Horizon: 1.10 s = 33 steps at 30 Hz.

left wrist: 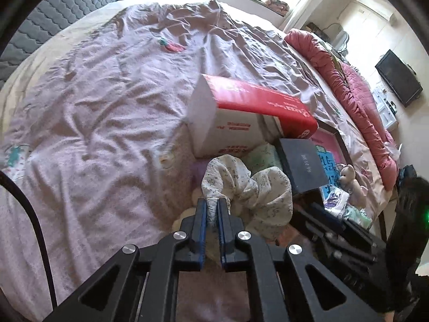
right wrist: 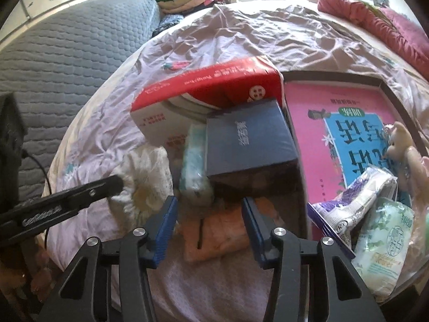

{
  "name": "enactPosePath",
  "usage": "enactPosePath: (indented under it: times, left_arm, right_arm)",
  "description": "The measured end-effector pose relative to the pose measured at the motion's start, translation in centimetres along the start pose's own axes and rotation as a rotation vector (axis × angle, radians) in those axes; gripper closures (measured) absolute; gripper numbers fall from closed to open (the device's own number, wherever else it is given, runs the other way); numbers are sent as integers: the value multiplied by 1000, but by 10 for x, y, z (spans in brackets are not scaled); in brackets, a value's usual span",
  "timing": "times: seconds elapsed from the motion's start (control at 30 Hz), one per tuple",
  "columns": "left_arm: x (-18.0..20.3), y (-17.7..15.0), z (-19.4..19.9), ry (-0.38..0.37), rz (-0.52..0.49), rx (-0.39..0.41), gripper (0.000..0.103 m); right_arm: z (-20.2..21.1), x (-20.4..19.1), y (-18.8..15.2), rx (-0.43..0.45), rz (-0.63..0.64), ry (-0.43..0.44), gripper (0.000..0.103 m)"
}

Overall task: Organize soft objects
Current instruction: 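Grasp the floral scrunchie with the left tool while the right tool grasps the pink bagged item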

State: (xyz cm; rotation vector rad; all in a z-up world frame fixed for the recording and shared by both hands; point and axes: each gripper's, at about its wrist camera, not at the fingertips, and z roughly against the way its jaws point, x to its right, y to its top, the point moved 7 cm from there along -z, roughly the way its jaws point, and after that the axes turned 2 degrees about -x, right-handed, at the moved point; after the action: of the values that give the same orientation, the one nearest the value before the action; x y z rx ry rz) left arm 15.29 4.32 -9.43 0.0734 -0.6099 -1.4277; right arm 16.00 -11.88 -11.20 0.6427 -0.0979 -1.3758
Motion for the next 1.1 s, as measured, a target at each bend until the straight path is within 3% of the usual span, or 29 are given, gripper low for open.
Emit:
enactPosePath:
  times: [0.27, 0.43, 0.7, 0.8, 0.93, 1.1]
  left_arm:
    - [-27, -12, 14, 27, 15, 7, 95]
    - [-37, -18, 19, 35, 19, 10, 95]
    - [-33, -18, 26, 24, -5, 31, 95]
    - [-29, -17, 31, 19, -14, 45, 95]
    - [-27, -17, 35, 16, -22, 53, 95]
    - [-22, -18, 34, 13, -40, 45, 95]
  right_arm:
    - [-16, -5, -9, -75, 21, 5, 54]
    - [-6, 0, -25, -89, 11, -31, 54]
    - [-11, 20, -41, -151, -324, -34, 38]
    - [-17, 27, -38, -122, -450, -59, 34]
    - [-33, 23, -30, -134, -398, -191, 34]
    - [-51, 20, -30, -124, -286, -247, 36]
